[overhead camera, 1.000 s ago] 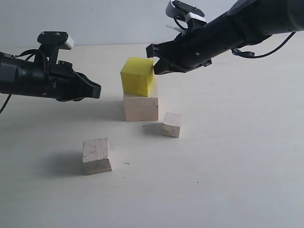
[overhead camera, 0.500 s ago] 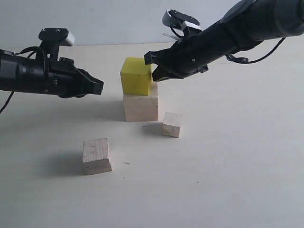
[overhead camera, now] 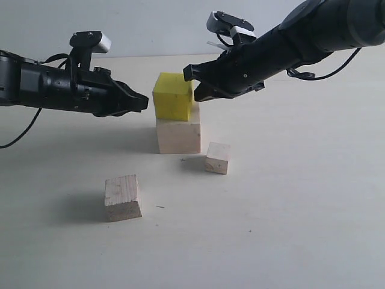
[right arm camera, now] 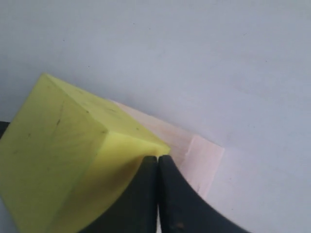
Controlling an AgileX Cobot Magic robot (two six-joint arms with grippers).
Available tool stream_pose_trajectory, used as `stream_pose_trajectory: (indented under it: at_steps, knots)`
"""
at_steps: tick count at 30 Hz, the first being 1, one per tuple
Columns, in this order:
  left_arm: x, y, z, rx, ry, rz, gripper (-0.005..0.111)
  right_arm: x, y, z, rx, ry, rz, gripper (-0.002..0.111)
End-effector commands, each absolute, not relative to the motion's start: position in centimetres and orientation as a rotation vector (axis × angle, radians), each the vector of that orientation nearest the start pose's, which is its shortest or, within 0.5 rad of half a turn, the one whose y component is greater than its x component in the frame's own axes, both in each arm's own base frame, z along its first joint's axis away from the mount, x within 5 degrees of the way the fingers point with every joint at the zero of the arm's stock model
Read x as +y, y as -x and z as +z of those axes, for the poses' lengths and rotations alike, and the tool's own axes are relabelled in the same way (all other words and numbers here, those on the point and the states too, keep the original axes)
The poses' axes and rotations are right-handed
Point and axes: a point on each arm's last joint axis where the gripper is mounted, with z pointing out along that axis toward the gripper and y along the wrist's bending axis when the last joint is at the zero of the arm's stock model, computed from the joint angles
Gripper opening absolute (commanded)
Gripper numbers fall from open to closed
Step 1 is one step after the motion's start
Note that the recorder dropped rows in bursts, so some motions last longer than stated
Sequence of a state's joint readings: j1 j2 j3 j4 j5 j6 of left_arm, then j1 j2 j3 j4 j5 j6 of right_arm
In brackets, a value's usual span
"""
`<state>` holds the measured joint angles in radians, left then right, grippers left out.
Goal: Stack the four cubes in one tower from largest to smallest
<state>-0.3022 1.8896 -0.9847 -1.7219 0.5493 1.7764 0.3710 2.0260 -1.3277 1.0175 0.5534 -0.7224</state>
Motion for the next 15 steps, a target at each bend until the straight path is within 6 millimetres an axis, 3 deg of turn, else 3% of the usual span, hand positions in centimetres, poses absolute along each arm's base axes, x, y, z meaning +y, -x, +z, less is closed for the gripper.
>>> stream_pose_trajectory:
  at_steps: [1, 15]
  knots:
    - [-15.83, -34.05, 16.24, 2.161, -0.68, -0.808, 0.0, 19.32, -38.4, 17.18, 2.495, 0.403, 0.808, 0.0]
    - [-16.21, -33.83, 16.59, 2.12, -0.725, -0.862, 0.0, 19.32, -38.4, 17.18, 2.495, 0.403, 0.808, 0.0]
